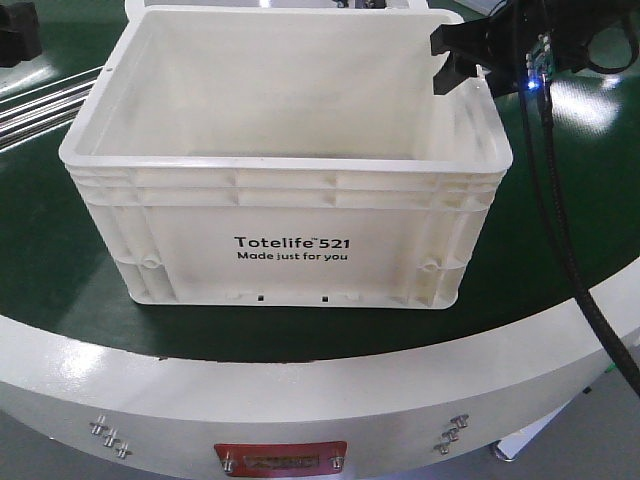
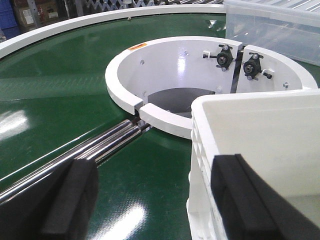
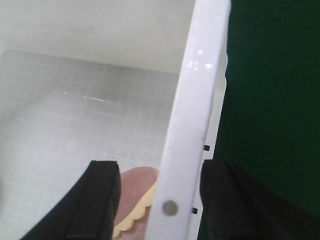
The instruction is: Place moving items into box and shelve
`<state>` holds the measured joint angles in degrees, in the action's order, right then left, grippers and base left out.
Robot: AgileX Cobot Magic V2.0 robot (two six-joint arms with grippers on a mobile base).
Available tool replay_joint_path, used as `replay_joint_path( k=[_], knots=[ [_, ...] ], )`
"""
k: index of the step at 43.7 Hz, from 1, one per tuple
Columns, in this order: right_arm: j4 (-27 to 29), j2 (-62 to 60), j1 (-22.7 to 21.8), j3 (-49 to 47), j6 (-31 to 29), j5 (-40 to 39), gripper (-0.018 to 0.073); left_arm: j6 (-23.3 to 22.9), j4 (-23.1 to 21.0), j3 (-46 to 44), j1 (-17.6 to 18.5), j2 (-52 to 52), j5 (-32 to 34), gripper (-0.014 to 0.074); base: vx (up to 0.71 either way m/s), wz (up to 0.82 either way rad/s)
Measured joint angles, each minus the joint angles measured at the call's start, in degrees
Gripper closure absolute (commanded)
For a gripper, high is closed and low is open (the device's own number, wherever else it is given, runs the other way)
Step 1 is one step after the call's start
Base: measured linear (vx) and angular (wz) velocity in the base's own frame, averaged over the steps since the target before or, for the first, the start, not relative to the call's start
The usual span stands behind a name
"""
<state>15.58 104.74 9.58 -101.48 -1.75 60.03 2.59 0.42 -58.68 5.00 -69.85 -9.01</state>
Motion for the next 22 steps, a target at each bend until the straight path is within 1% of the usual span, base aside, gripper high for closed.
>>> replay_joint_path(
  k=[7, 8, 22],
  knots=[
    [-3.9, 0.0, 2.1, -0.1, -0.2, -0.5, 0.0144, 0.0, 0.0, 0.0, 0.0, 0.0, -0.2, 0.0022, 0.0, 0.0],
    [-5.2, 0.1, 2.5, -0.2, 2.6, -1.3, 0.0144, 0.0, 0.0, 0.0, 0.0, 0.0, -1.3, 0.0022, 0.0, 0.0],
    [-4.9, 2.2, 2.2, -1.1, 3.8, -2.0, 0.0145, 0.0, 0.0, 0.0, 0.0, 0.0, -1.9, 0.0022, 0.0, 0.0]
  ],
)
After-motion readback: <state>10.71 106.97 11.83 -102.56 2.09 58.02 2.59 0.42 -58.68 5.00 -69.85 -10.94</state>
